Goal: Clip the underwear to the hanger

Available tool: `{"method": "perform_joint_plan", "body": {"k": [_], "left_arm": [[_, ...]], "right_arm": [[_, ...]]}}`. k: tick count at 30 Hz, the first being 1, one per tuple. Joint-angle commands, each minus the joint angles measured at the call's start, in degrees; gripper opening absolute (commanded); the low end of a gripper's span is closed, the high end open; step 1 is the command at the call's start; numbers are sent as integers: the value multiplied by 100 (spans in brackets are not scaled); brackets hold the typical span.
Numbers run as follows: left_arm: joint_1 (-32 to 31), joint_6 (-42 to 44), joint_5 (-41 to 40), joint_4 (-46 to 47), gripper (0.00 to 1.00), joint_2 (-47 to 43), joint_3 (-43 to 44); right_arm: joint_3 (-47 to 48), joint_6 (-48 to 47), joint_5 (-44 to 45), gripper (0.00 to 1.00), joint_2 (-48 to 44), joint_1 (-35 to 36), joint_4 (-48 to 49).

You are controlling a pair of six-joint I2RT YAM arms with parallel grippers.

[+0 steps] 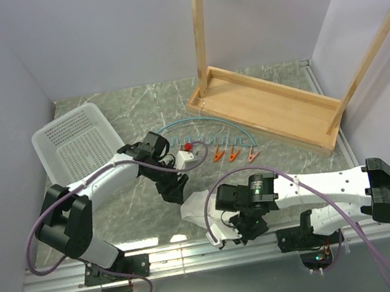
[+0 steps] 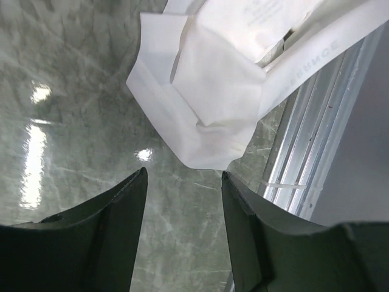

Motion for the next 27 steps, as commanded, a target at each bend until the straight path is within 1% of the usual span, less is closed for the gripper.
{"method": "perform_joint_plan", "body": {"k": [1,5,6,8,9,11,12,15,17,18,22,24,27], "left_arm": [[-34,611,487,204,57,-275,-36],[-34,1472,611,616,57,-582,-404],[-34,1970,681,678,56,-652,-493],[-26,2569,821,723,56,-862,-773],[-17,3069,866,784,56,-925,-862],[-26,3423,979,837,56,-987,-1012],[-26,3817,1050,707,56,-987,-1021],[-26,4337,1392,574,57,-961,-995],[-17,4479,1525,600,57,-1004,-1056],[-26,4680,1630,609,57,-1013,-1082],[-148,5006,1648,802,57,-1075,-1232],[-263,5409,1605,504,57,-961,-1153],[-377,5779,1499,178,57,-767,-1065]], "right_arm": [[50,55,37,0,-12,36,127],[-3,108,72,0,-47,36,153],[-29,117,81,0,-56,36,171],[-47,125,98,0,-73,36,180],[-47,125,107,0,-73,36,171],[-64,125,116,0,-91,44,188],[-56,134,116,0,-82,44,180],[-64,152,116,0,-108,36,180],[-73,161,133,0,-117,36,188],[-91,161,142,0,-126,27,197],[-108,178,151,0,-161,27,215],[-108,169,169,0,-170,27,224],[-126,187,177,0,-179,27,215]]}}
